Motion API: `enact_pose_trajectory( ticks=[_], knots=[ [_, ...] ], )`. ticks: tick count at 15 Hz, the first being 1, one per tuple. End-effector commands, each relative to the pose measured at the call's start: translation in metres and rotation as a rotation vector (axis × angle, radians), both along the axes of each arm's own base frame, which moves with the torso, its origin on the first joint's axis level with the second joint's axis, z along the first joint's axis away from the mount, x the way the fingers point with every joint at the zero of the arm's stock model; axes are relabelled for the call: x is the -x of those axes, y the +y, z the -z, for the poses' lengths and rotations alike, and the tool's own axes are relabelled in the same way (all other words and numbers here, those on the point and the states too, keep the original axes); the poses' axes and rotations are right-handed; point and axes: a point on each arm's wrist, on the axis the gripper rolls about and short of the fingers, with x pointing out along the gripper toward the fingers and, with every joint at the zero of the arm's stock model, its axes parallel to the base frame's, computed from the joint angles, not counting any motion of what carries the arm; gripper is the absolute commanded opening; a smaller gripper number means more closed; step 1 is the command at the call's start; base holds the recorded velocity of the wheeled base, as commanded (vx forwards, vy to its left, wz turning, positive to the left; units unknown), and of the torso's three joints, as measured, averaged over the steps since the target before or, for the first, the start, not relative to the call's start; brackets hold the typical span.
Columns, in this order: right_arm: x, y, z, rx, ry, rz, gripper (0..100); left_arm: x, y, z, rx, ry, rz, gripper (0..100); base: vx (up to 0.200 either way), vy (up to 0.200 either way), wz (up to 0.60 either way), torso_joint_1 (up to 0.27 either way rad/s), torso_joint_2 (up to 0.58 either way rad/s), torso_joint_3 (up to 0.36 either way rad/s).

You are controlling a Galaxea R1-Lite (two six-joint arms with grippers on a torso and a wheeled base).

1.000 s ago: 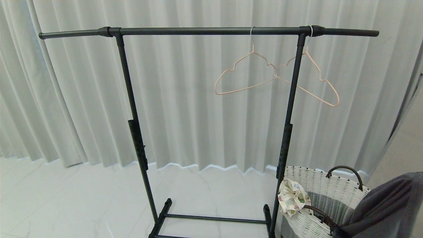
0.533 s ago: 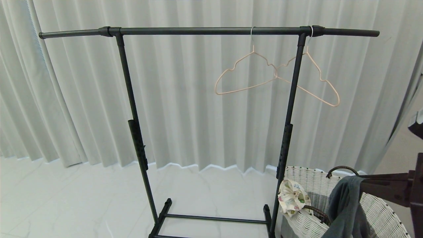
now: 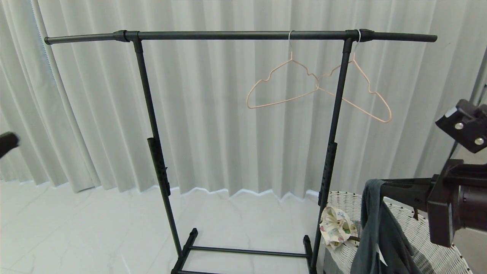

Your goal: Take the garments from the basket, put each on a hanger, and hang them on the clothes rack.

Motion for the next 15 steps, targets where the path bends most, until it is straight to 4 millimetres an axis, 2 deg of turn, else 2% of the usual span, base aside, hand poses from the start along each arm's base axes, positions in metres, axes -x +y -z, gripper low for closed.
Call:
enact_pose_trajectory(
  ticks=[1,2,3,5,8,11,13,15],
  knots=[
    [-0.004,0.005,0.000,-0.017,0.001,0.002,0,-0.083,-0.064,0.005,-0.115,0.189,0.242,100,0.000,0.000,0.00,0.000,0.00,0.000],
    [-0.004,0.006,-0.001,-0.029,-0.002,0.003,0,-0.090,-0.075,0.010,-0.130,0.210,0.255,100,0.000,0.000,0.00,0.000,0.00,0.000],
    [-0.005,0.009,-0.004,-0.074,-0.018,0.000,0,-0.103,-0.115,0.027,-0.170,0.260,0.324,100,0.000,0.000,0.00,0.000,0.00,0.000],
    [-0.006,0.012,-0.007,-0.119,-0.023,-0.013,0,-0.103,-0.168,0.055,-0.190,0.341,0.473,100,0.000,0.000,0.00,0.000,0.00,0.000],
    [-0.009,0.024,-0.007,-0.164,-0.012,-0.040,0,-0.099,-0.221,0.094,-0.186,0.445,0.578,100,0.000,0.000,0.00,0.000,0.00,0.000],
    [-0.014,0.033,-0.005,-0.185,0.000,-0.095,0,-0.094,-0.253,0.119,-0.158,0.482,0.634,100,0.000,0.000,0.00,0.000,0.00,0.000],
    [-0.013,0.034,-0.006,-0.189,0.001,-0.107,0,-0.094,-0.265,0.132,-0.119,0.504,0.639,100,0.000,0.000,0.00,0.000,0.00,0.000],
    [-0.013,0.033,-0.009,-0.198,-0.006,-0.116,0,-0.091,-0.271,0.136,-0.091,0.516,0.654,100,0.000,0.000,0.00,0.000,0.00,0.000]
  ],
)
